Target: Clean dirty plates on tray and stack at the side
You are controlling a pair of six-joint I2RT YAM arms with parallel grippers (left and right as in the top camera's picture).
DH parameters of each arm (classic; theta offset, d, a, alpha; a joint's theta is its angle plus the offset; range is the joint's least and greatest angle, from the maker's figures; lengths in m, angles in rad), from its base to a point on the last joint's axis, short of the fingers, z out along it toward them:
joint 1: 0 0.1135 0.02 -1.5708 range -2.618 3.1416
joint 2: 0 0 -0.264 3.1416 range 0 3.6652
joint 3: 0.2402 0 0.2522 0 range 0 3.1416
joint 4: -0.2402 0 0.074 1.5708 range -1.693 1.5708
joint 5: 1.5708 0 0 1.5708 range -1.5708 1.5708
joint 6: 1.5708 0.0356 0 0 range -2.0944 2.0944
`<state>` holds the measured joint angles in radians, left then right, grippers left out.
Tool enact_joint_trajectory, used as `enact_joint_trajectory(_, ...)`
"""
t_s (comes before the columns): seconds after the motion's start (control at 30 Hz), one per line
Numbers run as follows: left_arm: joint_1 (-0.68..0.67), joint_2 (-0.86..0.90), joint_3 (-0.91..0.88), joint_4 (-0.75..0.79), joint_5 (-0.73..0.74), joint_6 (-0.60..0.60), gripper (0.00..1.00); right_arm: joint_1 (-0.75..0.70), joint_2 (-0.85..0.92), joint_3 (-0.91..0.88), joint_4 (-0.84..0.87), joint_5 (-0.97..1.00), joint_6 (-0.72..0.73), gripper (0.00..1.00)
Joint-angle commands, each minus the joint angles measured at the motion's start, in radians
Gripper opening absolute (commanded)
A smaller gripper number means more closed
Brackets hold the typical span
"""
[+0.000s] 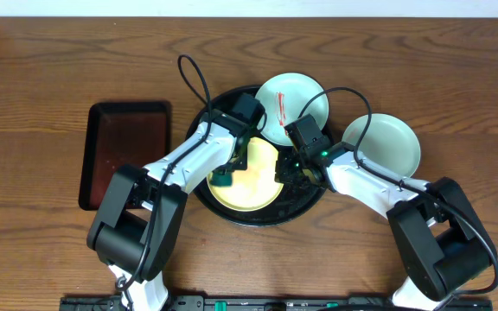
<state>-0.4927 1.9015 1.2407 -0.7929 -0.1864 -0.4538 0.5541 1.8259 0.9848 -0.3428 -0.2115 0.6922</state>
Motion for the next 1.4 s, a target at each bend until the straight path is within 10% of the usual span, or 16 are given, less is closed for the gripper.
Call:
enact_joint_trajectory(0.0, 0.025, 0.006, -0.008, -0.074, 0.096, -0.013, 0.07, -0.003, 0.035, -0.008, -0.016, 0.058, -0.002, 0.01)
enact_joint_trajectory(0.2, 0.025, 0.006, -0.008, -0.081, 0.563, 0.272, 0.07, -0.003, 0.035, -0.008, -0.016, 0.058, -0.002, 0.01)
enact_joint_trajectory(0.43, 0.025, 0.006, -0.008, 0.010, 0.619, 0.322, 0.07, -0.003, 0.035, -0.008, -0.016, 0.057, -0.002, 0.01)
enact_joint_trajectory(0.8, 0.032, 0.005, -0.007, 0.117, 0.036, 0.034, 0.07, -0.003, 0.035, -0.008, -0.020, 0.058, -0.009, 0.01)
enact_joint_trajectory(1.37, 0.109, -0.105, 0.193, -0.194, 0.014, 0.027, 0.08, -0.003, 0.035, -0.008, -0.021, 0.057, -0.014, 0.01)
